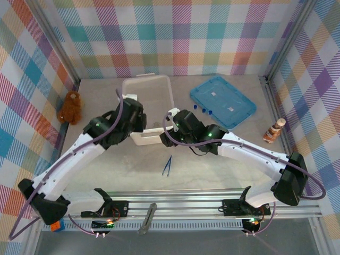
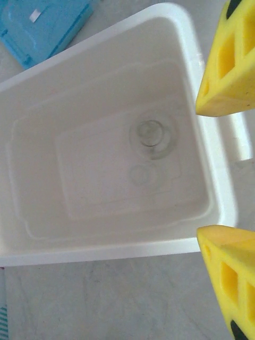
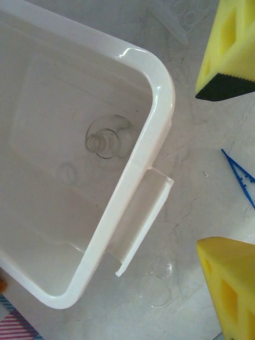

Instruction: Organize the chemistry lab equipment

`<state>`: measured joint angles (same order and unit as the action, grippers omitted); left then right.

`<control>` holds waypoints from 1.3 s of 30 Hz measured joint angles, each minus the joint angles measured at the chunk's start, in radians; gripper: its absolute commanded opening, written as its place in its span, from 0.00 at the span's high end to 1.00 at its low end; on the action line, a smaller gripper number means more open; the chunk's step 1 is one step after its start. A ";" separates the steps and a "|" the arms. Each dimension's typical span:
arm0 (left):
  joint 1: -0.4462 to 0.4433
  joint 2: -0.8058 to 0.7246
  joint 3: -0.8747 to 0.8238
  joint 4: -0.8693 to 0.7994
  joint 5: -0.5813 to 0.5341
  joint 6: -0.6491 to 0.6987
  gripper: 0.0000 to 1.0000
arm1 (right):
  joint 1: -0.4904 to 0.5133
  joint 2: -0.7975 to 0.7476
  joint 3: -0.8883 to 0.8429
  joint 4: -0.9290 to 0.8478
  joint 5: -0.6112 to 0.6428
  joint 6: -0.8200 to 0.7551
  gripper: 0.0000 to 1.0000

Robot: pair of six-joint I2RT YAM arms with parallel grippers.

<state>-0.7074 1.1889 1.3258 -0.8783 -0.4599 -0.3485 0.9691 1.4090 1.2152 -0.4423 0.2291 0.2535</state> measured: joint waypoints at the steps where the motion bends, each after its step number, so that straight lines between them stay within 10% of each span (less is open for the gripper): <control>1: -0.018 -0.022 -0.025 -0.012 -0.013 -0.010 0.44 | 0.000 0.000 -0.006 0.000 0.000 0.000 0.30; 19: -0.149 -0.211 -0.409 -0.162 -0.077 -0.267 0.39 | 0.000 -0.008 -0.037 -0.024 0.016 0.001 0.30; 39: -0.030 -0.180 -0.700 0.060 0.076 -0.311 0.25 | 0.001 -0.008 -0.063 -0.026 0.021 0.035 0.30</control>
<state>-0.7372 1.0088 0.6258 -0.8188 -0.3843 -0.6590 0.9699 1.4014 1.1526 -0.4686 0.2497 0.2882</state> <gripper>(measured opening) 0.751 0.704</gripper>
